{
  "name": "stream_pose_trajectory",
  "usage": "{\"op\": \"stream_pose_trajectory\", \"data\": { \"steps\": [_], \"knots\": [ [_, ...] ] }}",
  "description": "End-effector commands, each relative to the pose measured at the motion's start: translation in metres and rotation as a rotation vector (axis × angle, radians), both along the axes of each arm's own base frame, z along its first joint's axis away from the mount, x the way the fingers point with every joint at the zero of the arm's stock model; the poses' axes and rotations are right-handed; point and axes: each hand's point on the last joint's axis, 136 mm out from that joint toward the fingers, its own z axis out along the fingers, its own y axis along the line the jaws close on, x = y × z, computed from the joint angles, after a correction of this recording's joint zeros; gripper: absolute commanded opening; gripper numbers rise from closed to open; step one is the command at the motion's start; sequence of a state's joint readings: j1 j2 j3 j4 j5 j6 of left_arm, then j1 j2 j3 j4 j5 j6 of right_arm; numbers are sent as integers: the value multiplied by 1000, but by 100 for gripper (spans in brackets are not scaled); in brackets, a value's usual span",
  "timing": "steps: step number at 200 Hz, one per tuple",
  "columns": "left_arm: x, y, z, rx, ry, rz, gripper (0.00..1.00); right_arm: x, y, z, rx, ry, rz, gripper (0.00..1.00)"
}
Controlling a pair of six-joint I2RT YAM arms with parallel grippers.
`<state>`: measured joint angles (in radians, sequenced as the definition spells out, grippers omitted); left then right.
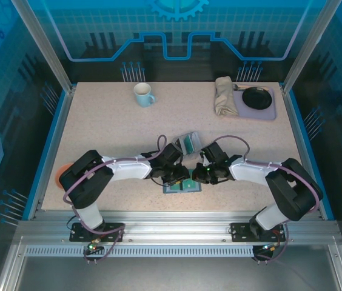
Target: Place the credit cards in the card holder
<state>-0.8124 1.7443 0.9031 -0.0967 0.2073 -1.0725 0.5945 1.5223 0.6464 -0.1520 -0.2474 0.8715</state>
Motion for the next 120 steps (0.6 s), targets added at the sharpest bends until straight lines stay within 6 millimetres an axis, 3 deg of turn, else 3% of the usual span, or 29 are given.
{"op": "stream_pose_trajectory", "data": {
  "steps": [1, 37, 120],
  "knots": [
    [-5, -16, 11, -83, -8, -31, 34, -29, -32, -30, -132, 116, -27, 9],
    [-6, 5, 4, 16, -16, -14, 35, -21, -33, -14, -151, 66, 0, 18],
    [-9, 9, -13, 84, 19, -54, 25, -15, -23, -2, -90, 29, 14, 24]
  ]
}}
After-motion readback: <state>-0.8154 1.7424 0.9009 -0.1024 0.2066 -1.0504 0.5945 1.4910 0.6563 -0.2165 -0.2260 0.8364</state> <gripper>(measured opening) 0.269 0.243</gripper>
